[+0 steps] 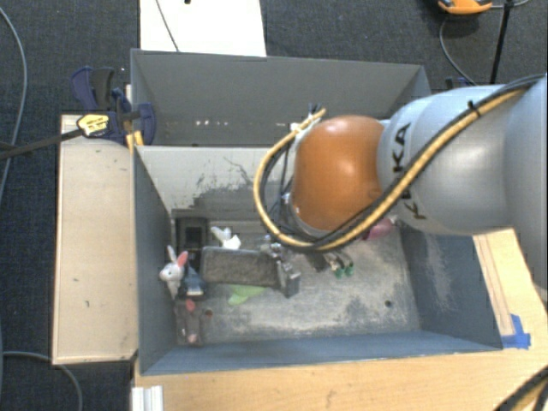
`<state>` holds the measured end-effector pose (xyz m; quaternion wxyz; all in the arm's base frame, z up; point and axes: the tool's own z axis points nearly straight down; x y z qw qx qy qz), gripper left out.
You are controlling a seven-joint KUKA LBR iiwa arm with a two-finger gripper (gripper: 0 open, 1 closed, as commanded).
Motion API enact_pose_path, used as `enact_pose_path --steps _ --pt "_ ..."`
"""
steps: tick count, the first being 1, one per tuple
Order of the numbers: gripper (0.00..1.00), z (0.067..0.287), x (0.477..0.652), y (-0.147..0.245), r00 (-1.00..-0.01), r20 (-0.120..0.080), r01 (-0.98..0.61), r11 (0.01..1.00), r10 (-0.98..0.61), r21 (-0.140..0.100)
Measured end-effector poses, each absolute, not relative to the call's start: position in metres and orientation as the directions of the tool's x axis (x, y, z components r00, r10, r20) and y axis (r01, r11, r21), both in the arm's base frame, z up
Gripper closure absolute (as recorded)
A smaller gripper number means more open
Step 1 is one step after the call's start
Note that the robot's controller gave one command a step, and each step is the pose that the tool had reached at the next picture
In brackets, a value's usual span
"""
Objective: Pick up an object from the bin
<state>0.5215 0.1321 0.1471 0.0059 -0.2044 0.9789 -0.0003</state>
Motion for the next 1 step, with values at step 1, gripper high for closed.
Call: enact_pose_path --steps 1 --pt "1.0 0.3227 0.5201 0.1154 -0.976 -0.028 -0.214 0.977 -0.214 0.001"
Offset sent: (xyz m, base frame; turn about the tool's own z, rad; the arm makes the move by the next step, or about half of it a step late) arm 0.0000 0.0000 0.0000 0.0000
